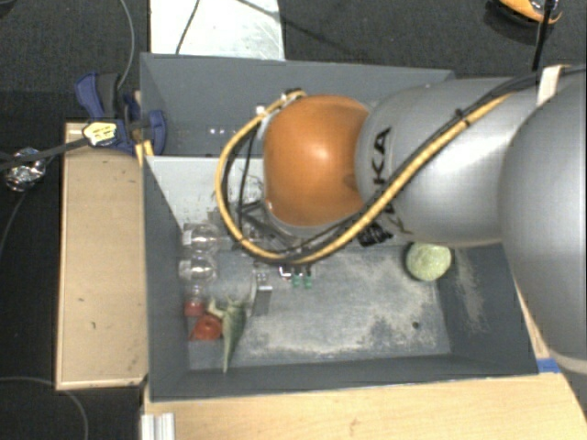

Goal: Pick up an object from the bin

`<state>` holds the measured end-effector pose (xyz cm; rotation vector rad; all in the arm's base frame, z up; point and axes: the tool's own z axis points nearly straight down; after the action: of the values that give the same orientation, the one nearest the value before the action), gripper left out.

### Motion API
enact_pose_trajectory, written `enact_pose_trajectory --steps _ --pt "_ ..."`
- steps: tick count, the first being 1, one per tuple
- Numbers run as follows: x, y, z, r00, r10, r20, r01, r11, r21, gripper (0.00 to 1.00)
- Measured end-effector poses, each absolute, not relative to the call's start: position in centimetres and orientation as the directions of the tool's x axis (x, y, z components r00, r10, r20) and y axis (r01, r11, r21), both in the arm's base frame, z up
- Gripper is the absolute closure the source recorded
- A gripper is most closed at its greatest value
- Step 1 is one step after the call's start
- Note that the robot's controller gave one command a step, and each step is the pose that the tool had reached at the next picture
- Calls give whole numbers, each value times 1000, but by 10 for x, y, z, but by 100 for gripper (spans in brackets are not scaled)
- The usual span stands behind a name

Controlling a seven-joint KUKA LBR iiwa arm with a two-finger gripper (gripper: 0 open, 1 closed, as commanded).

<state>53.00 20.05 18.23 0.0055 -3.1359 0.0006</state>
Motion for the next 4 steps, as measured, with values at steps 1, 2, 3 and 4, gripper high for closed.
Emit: enact_pose_trajectory --steps 1,2,3,4 --pt "532 200 187 -1000 2 -2 2 1000 2 0" --pt "515 206 157 -998 -68 -6 -68 998 2 0" --pt "506 214 127 -969 -247 -1 -247 969 1 0" --pt "503 215 98 -884 -468 -8 -468 884 0 0"
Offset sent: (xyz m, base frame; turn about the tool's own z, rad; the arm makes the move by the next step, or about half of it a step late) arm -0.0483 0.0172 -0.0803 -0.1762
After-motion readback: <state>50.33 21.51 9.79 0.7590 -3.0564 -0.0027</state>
